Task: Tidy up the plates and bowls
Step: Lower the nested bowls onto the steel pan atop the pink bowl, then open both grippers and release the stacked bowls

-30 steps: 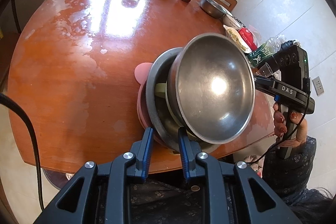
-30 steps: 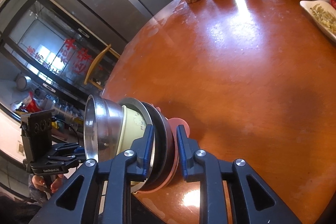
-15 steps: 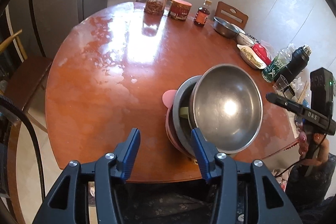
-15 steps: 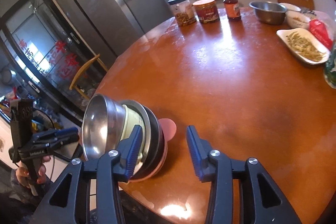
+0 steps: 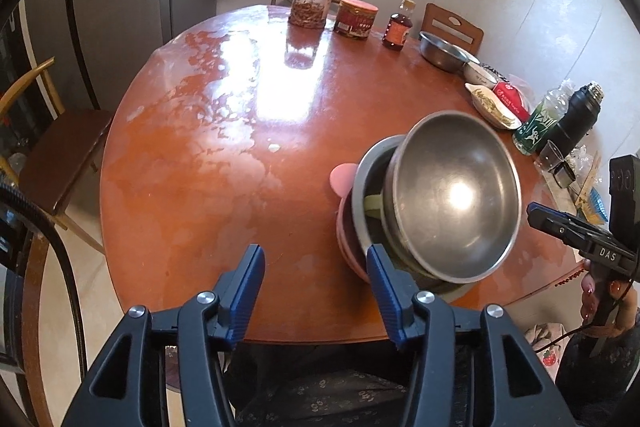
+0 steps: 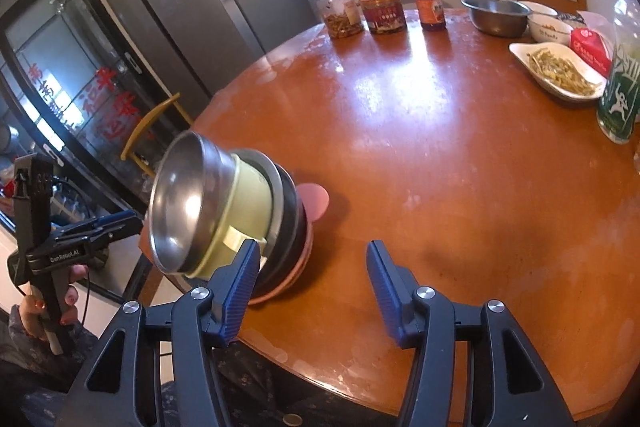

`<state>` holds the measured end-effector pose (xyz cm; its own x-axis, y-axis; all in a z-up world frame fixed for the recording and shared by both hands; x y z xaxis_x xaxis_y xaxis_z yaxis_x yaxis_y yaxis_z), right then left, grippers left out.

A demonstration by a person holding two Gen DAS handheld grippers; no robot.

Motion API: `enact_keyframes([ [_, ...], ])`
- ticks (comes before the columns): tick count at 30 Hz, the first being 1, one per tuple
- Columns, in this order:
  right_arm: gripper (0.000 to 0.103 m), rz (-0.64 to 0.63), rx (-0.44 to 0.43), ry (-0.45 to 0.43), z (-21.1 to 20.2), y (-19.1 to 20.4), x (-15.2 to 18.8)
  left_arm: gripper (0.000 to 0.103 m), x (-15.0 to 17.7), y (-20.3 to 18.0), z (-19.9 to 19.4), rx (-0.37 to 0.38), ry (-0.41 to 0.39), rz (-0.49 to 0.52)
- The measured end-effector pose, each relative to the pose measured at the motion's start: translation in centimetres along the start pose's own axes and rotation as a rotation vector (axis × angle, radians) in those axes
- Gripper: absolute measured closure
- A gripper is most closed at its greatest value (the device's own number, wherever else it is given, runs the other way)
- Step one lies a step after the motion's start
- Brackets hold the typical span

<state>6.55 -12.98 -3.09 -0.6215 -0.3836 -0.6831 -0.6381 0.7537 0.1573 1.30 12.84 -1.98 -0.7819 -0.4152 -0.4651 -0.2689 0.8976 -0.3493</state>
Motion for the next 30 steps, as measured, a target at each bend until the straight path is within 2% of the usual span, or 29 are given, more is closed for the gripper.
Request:
enact_keyframes([
  [9,0.046,-0.012,0.019,0.062,2.0,0.6,1.8,0.05,-0.1,1.6,2.5,0.008,0.027,-0.032],
  [17,0.046,-0.022,0.044,0.097,4.3,1.3,1.8,0.05,-0.4,1.5,4.6,0.025,0.058,-0.02],
  [30,0.046,0.023,0.057,0.083,5.8,0.2,1.5,0.05,-1.5,-0.5,7.5,0.074,0.104,0.045],
])
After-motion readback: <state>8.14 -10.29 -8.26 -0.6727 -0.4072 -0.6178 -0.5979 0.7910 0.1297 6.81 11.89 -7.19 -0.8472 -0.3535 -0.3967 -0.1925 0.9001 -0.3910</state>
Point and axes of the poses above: each gripper's, at about its wrist camera, not at the fingertips, and z roughly the way its jaws point, y to its left, x to its underside, the point moved 5 cm from there along z, roughly the way its jaws point, and after that the axes turned 15 degrees about -z, right-handed, at the moved point
